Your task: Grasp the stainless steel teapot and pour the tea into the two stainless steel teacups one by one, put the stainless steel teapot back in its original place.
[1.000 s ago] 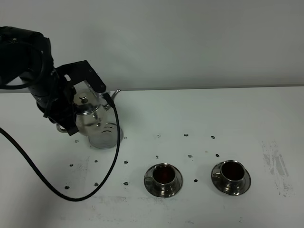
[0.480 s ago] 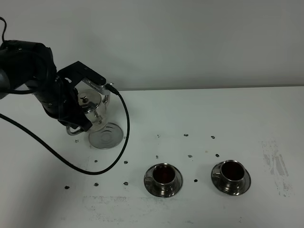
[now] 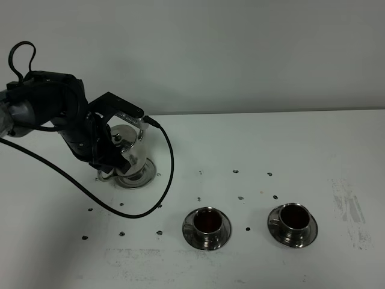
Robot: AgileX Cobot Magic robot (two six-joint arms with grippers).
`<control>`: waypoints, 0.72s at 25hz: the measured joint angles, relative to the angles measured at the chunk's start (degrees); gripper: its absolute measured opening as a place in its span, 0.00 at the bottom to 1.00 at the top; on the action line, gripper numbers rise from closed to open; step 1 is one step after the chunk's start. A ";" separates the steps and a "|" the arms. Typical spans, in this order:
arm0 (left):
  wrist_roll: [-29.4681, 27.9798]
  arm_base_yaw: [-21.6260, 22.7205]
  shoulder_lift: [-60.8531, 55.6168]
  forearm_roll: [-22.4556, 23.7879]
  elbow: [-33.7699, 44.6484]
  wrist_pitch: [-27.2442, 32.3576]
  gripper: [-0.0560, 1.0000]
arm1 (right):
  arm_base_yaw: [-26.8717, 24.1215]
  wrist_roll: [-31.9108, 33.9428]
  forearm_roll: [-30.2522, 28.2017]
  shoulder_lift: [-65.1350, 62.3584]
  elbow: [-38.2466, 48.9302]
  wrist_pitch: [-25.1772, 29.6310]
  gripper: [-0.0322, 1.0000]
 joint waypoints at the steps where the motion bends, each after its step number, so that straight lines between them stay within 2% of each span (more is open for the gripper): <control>1: -0.18 0.00 0.31 0.00 0.00 0.00 0.29 | 0.00 0.00 0.00 0.00 0.00 0.00 0.47; 18: -0.40 -2.24 2.29 0.40 0.00 -2.65 0.29 | 0.00 0.00 0.00 0.00 0.00 0.00 0.47</control>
